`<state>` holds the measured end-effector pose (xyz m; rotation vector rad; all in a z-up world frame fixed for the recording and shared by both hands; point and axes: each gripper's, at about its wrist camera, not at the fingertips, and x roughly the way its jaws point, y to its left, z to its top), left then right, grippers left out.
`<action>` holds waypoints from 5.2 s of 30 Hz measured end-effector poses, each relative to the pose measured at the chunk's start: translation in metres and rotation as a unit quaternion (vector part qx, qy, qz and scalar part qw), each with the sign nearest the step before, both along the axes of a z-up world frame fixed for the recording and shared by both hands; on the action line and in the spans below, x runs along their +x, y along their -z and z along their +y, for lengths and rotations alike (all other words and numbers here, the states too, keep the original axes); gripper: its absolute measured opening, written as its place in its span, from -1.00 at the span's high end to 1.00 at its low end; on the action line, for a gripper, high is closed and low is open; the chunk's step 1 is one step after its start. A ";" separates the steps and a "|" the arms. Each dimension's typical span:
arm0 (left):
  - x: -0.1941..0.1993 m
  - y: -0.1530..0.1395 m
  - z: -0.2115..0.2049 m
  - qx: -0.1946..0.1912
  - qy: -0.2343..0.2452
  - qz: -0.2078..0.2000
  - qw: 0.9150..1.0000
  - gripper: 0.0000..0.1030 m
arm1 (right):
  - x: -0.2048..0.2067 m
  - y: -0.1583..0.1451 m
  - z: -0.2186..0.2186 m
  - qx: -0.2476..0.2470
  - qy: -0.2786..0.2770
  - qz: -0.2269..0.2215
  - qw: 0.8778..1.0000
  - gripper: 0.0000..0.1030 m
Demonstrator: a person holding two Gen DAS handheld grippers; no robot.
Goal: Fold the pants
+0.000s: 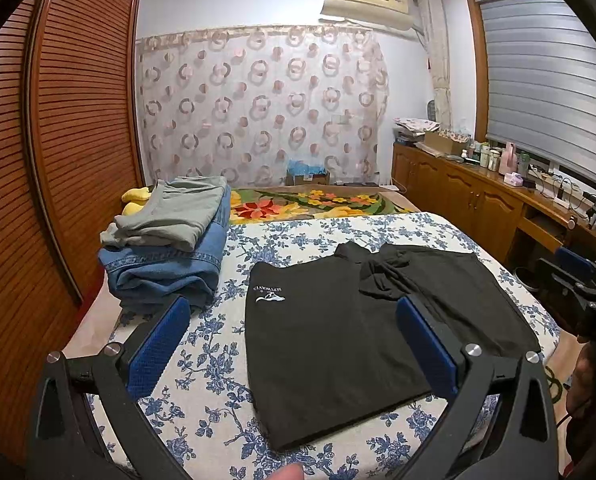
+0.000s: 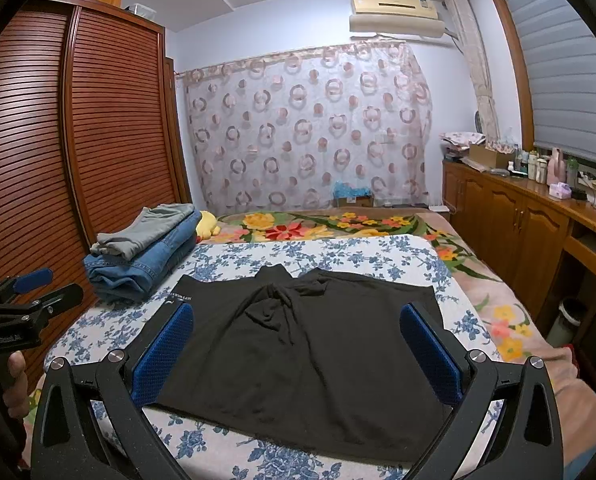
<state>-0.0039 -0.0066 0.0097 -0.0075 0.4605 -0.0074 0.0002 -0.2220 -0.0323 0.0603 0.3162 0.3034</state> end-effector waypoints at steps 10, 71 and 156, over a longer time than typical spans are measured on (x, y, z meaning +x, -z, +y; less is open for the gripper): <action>-0.006 -0.004 -0.005 0.002 0.001 -0.003 1.000 -1.00 | 0.000 0.001 0.000 0.001 -0.001 0.000 1.000 -1.00; -0.002 0.006 0.000 -0.008 0.002 0.024 1.000 -1.00 | 0.008 0.005 0.006 -0.006 -0.012 0.013 1.000 -1.00; 0.024 0.069 0.018 -0.074 0.129 0.117 0.982 0.91 | 0.043 0.025 -0.001 -0.079 -0.043 0.137 0.986 -0.93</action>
